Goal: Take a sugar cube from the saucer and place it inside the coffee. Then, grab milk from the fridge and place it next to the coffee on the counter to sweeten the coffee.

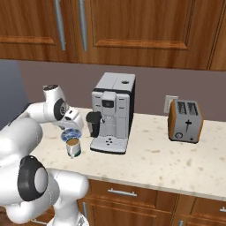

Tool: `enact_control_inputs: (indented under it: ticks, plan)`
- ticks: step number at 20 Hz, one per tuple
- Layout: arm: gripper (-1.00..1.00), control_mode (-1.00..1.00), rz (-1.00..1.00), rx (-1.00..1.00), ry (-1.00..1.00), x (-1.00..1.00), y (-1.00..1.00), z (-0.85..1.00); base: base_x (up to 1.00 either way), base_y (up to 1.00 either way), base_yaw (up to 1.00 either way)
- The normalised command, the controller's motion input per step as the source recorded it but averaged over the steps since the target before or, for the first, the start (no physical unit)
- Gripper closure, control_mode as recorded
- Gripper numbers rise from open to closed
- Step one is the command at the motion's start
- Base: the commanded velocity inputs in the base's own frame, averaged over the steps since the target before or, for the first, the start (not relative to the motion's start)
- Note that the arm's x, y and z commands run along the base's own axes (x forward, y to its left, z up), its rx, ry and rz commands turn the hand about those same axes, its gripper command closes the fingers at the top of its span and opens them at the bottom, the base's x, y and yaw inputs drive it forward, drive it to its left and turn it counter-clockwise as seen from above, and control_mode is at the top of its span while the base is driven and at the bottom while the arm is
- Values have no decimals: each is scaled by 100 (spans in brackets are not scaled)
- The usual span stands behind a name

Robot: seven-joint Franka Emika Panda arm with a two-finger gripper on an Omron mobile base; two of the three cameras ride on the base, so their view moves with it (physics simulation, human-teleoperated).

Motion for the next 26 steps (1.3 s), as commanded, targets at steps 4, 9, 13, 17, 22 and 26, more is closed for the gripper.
enact_control_inputs:
  ticks: [4, 9, 13, 17, 22, 26]
  plan:
    - [-100, -100, 0, 6, -3, -60, -17, 56, 0, 0, 0]
    - [-100, -100, 0, 7, -6, -78, -32, 68, 0, 0, 0]
    - [-100, -100, 0, 3, -11, -78, -42, 63, 0, 0, 0]
    - [-100, -100, 0, 4, -15, -57, -50, 51, 0, 0, 0]
    - [-100, -100, 0, 0, -20, -45, -15, 25, 0, 0, 0]
    - [-100, -100, 0, 0, 0, 0, 0, 0, 0, 0, 0]
